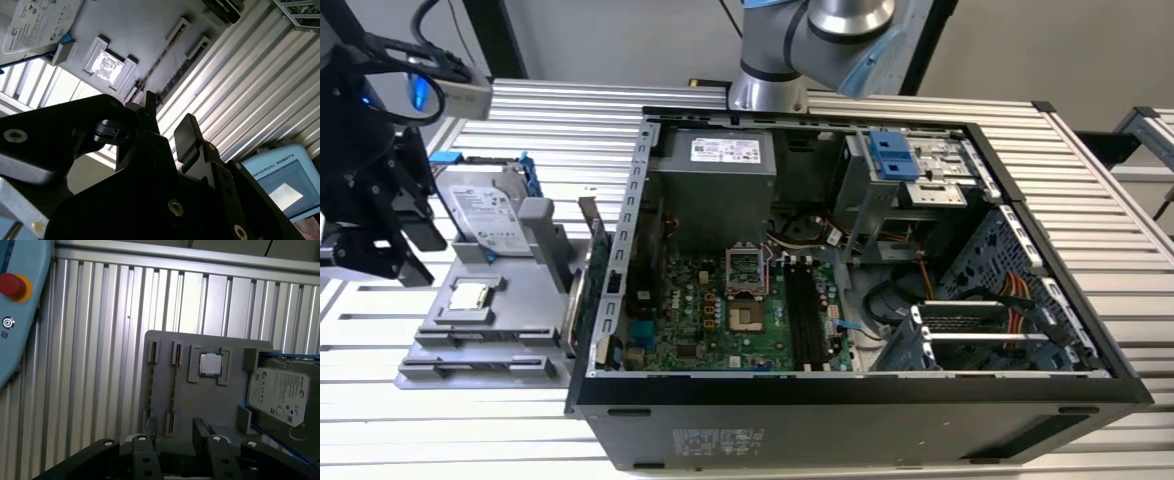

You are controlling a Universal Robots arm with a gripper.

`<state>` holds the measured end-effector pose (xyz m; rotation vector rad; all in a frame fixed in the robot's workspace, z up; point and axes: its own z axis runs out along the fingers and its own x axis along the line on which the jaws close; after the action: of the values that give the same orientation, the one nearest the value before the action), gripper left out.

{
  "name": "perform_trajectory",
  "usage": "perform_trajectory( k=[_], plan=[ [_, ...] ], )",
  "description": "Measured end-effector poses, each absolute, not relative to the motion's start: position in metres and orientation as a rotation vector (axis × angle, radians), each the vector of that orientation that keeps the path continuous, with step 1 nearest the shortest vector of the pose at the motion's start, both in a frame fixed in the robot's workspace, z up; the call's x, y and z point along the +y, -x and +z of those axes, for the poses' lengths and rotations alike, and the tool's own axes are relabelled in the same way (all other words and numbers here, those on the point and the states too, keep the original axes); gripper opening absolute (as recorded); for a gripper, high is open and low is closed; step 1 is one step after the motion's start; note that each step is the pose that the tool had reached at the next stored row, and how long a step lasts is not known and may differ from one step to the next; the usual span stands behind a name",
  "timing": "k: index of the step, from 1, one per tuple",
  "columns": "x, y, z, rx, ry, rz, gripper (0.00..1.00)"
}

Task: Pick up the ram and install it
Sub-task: 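Pick up the ram and move it above insertion slot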

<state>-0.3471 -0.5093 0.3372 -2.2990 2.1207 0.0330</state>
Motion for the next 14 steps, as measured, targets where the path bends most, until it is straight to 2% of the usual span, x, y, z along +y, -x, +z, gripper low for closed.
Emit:
perform_trajectory(
  k=[14],
  plan=[
    [-0.5093, 0.3471, 0.3310, 2.118, 2.301, 0.033, 1.00]
  ],
)
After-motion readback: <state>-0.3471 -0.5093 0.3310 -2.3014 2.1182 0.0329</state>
